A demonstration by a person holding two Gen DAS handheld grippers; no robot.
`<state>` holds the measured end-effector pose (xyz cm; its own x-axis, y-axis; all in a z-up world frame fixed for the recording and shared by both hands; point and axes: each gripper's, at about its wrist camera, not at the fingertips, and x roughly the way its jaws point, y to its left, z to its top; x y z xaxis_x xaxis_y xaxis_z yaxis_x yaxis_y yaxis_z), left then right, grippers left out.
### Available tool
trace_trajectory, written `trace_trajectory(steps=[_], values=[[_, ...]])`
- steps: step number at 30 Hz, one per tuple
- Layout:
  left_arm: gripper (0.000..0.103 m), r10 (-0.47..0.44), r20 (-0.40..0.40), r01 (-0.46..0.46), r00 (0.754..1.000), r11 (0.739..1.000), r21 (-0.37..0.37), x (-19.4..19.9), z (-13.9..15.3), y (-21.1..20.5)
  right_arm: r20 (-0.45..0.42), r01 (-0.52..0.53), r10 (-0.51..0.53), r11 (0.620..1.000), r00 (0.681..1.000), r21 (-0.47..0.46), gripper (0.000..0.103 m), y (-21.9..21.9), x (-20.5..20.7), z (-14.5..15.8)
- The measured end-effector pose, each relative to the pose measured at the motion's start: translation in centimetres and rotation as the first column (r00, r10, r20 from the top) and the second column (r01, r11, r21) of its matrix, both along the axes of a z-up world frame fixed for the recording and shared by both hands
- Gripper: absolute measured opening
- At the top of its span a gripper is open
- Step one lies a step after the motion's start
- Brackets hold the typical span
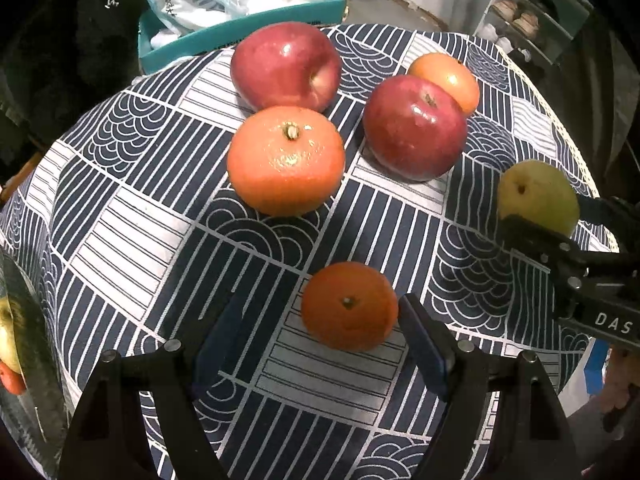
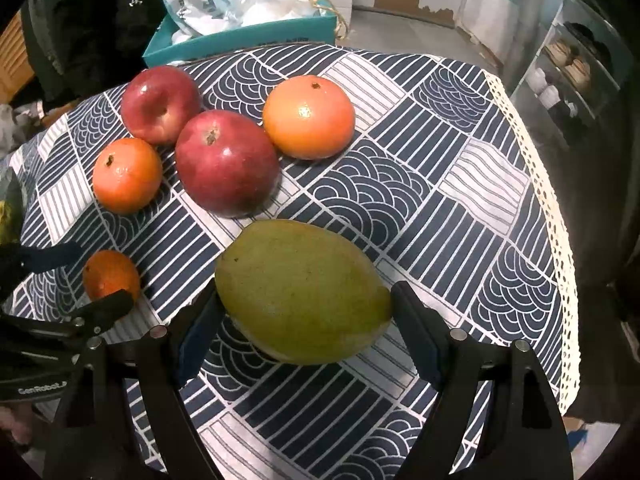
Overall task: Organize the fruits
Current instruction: 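Grasp and lift the tangerine with the left gripper while the right grasps the mango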
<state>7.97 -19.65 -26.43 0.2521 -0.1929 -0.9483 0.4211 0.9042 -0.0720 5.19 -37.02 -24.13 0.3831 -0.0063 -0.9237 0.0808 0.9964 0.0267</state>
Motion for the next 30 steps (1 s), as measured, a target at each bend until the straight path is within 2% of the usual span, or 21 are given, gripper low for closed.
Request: trace_trajectory(steps=[3, 5, 6, 8, 12, 20, 30], values=[[0.075, -0.002, -0.012, 0.002, 1.0, 1.0, -0.013, 0.0, -0.4, -0.1, -0.003, 0.004, -0.004, 1.0, 1.0, 0.002, 0.082, -0.1, 0.1, -0.1], [0.063, -0.007, -0.031, 0.006, 0.999, 0.999, -0.035, 0.0, -0.6, -0.1, -0.004, 0.003, -0.003, 1.0, 1.0, 0.006, 0.082, -0.2, 0.1, -0.1], [0.062, -0.01, -0.035, 0.009, 0.999, 0.999, -0.047, 0.0, -0.6, -0.1, -0.004, 0.003, -0.003, 1.0, 1.0, 0.006, 0.082, -0.1, 0.1, -0.1], [0.048, -0.027, -0.035, 0.024, 0.999, 0.997, -0.073, -0.2, -0.4, -0.2, -0.002, 0.0, 0.0, 1.0, 1.0, 0.004, 0.082, -0.1, 0.1, -0.1], [0.047, -0.03, 0.001, 0.03, 1.0, 0.999, -0.041, -0.6, 0.0, -0.3, 0.003, -0.004, 0.004, 1.0, 1.0, -0.003, 0.082, 0.1, 0.1, -0.1], [0.047, 0.0, 0.055, 0.001, 0.998, 1.0, -0.031, -0.6, 2.2, 1.0, 0.039, -0.017, 0.018, 1.0, 0.999, -0.016, 0.082, 0.9, 0.0, 1.3], [0.047, 0.05, 0.102, -0.045, 0.994, 0.997, -0.055, -0.6, 5.1, 2.6, 0.102, -0.045, 0.048, 0.998, 0.994, -0.032, 0.082, 2.2, -0.3, 3.8]])
